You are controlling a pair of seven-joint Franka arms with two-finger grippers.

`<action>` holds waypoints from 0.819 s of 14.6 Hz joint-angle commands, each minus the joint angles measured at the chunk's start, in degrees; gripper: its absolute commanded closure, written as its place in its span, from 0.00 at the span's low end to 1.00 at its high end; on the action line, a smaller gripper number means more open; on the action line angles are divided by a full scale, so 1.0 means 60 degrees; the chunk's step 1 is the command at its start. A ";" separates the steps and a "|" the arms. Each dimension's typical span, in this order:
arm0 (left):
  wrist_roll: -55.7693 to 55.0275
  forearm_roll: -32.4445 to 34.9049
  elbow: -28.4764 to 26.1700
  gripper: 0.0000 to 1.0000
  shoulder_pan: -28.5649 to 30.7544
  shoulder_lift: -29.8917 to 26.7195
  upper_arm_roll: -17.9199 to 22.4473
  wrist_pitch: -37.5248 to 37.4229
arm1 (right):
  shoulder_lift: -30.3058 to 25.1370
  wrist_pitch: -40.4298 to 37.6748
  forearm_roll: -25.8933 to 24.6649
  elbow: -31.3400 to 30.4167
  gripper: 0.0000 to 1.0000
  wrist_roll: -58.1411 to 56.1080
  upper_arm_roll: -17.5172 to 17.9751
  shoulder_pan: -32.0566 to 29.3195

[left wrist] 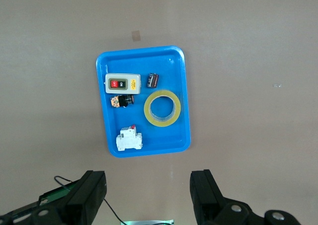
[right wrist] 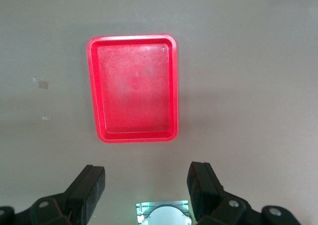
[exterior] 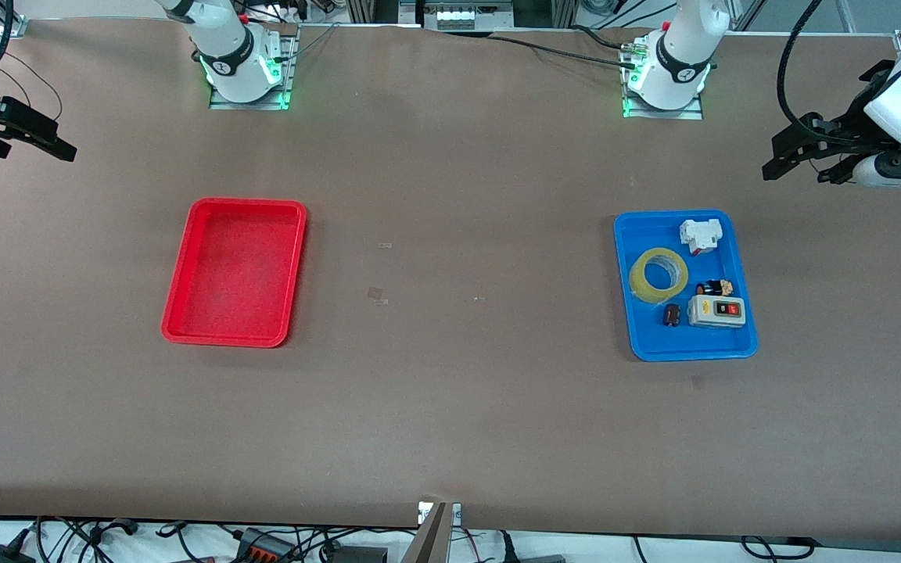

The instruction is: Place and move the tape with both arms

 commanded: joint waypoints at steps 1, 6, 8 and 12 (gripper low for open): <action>0.0154 -0.0065 -0.0202 0.00 0.0065 -0.0257 -0.0023 -0.0047 | -0.0130 -0.0017 -0.0063 -0.0008 0.01 -0.0177 -0.0021 -0.0014; 0.0154 -0.0065 -0.0114 0.00 0.0065 -0.0243 -0.0023 -0.0047 | -0.0100 0.0071 -0.0078 0.0007 0.01 -0.0499 -0.0036 -0.0058; 0.0169 -0.0036 -0.0085 0.00 0.0065 -0.0242 -0.0023 -0.0251 | -0.0115 0.0042 -0.0107 -0.0008 0.01 -0.0514 -0.0036 -0.0072; 0.0154 -0.0153 -0.0085 0.00 0.0211 -0.0169 0.0109 -0.0983 | -0.0115 0.0056 -0.0122 -0.0023 0.01 -0.0500 -0.0050 -0.0131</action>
